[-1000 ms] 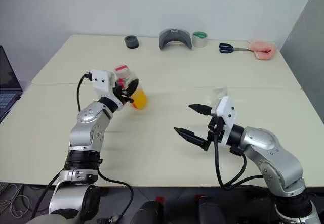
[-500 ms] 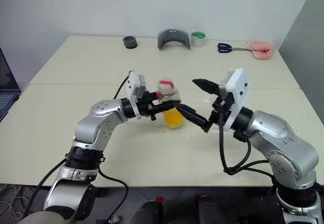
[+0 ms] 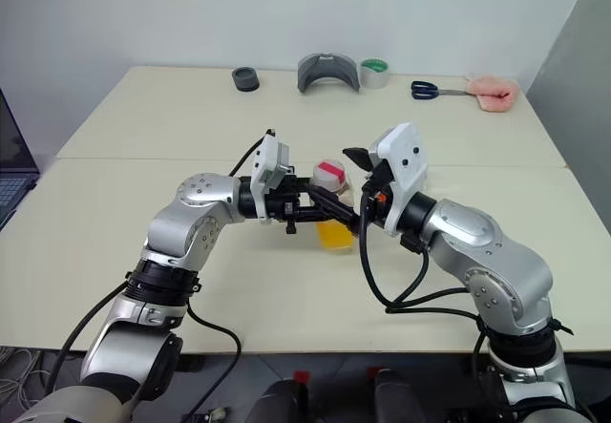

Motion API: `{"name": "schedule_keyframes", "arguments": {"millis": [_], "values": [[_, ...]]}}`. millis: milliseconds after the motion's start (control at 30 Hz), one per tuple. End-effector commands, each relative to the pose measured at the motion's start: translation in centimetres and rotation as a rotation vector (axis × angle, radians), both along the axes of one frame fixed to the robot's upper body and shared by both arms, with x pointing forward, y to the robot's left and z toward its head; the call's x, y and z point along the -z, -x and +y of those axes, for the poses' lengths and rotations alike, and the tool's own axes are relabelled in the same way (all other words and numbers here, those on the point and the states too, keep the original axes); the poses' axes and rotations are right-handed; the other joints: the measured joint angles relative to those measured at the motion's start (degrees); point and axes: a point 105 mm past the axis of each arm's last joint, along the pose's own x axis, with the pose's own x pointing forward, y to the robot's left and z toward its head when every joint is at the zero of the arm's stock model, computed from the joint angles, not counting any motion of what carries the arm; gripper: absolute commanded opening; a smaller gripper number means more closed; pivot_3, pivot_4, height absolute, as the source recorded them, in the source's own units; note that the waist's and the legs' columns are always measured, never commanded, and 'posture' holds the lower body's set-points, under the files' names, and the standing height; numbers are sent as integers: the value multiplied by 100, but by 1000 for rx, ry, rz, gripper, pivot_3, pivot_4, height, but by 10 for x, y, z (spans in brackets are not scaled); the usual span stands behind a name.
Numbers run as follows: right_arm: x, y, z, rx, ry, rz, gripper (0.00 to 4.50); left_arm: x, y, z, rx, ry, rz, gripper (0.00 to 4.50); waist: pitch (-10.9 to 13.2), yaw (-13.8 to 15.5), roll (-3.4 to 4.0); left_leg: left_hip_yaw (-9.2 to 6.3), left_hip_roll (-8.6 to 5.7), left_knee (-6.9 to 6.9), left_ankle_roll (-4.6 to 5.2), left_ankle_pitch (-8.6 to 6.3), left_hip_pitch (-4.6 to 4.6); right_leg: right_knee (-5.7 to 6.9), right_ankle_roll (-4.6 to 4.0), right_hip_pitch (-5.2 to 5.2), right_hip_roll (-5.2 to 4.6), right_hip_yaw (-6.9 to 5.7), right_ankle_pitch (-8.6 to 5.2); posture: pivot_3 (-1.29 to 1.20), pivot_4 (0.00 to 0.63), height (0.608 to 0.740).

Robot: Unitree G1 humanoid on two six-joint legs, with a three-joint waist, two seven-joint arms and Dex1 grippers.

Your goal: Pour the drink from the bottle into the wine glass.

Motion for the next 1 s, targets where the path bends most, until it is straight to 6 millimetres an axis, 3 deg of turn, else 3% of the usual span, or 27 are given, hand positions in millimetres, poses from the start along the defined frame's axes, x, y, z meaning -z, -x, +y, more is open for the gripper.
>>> {"name": "schedule_keyframes", "arguments": {"millis": [33, 333, 433, 633, 833, 1000], "values": [[-11, 1, 3, -5, -4, -55, 4500, -9, 3, -1, 19, 7, -59, 1851, 0, 0, 0, 0, 0, 0, 0, 0, -1, 0, 0, 0, 0, 0, 0, 0, 150, 740], [-11, -3, 7, -9, 13, -80, 4500, -2, 0, 5, 3, -4, -58, 1851, 0, -2, 1, -1, 1, 0, 0, 0, -1, 1, 0, -1, 1, -1, 0, 0, 150, 740], [-8, -3, 9, -18, 30, -75, 3861, -1, 0, 5, -1, -4, -60, 1851, 0, -2, 1, 0, 1, 0, 0, 0, 0, 1, 0, -1, 0, -1, 0, 0, 150, 740], [-2, 0, 13, -48, 54, -62, 1865, -4, 2, 4, -1, 1, -66, 1851, 0, -1, 1, -1, 1, 0, 0, 0, -1, 1, 0, -1, 1, -1, 0, 0, 150, 740], [-12, 9, 19, -212, 54, -177, 1862, -7, 4, 2, 17, 0, -64, 1850, 0, -2, 1, -1, 0, 0, 1, 0, 0, 0, 0, -1, 1, -1, 0, 0, 150, 740], [-2, 0, 7, -505, 260, -199, 1862, -10, 7, 1, 63, -22, -64, 1848, 6, -23, 4, 3, 0, 2, 1, 0, 2, 1, 1, 0, 2, -2, 0, 0, 150, 740]]}}
